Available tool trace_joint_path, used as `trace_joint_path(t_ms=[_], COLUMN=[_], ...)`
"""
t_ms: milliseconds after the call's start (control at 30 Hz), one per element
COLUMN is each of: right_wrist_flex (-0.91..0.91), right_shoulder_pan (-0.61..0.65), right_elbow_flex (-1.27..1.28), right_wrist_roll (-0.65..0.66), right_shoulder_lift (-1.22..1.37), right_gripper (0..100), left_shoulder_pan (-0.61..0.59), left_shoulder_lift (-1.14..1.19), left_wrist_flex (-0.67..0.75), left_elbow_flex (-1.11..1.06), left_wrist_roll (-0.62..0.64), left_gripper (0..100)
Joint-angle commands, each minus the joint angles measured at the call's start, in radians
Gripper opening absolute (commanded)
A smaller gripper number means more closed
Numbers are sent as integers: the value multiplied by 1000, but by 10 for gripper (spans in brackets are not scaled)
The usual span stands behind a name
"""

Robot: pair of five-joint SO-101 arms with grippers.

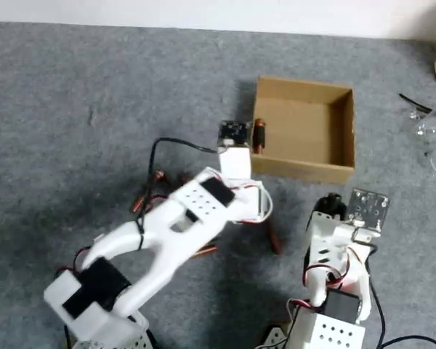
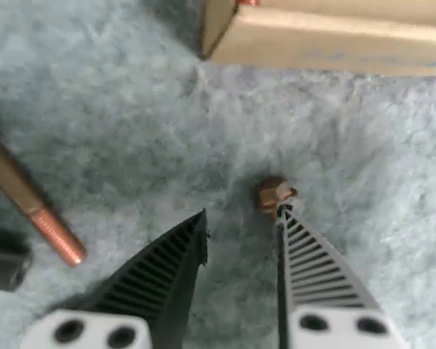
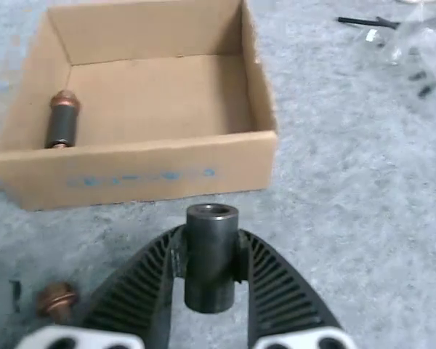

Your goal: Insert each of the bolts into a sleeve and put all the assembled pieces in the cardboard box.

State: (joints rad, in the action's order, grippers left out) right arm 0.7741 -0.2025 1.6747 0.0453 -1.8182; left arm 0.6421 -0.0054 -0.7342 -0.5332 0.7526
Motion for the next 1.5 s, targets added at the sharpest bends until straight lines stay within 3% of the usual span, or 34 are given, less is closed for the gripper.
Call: trace_joint_path(t_ms=[0,367,600,933,1167,1300,1467], right_wrist_flex=[-42,-62,-62,-62,-62,-62,-62], right_shoulder_pan=[-30,-35,-35,-33,-30,-28,-28], right_elbow_flex=[47,53,53,53,53,53,53], right_wrist_roll=[-11,-11,-11,-5,-3,-3,-2], right_shoulder_lift=[-21,-21,-21,-21,-21,-21,-21], right_gripper=[4,4,4,4,4,4,4], left_shoulder_pan=[22,94,79,77,56,2,-33], left_shoulder_lift=[10,27,228,349,354,348,346], left_wrist_flex=[-2,35,64,-164,-222,-227,-227], left_elbow_flex=[65,102,196,381,383,383,377], left_wrist_roll=[20,20,20,20,20,-23,-58], left_gripper=[155,155,155,155,149,18,8])
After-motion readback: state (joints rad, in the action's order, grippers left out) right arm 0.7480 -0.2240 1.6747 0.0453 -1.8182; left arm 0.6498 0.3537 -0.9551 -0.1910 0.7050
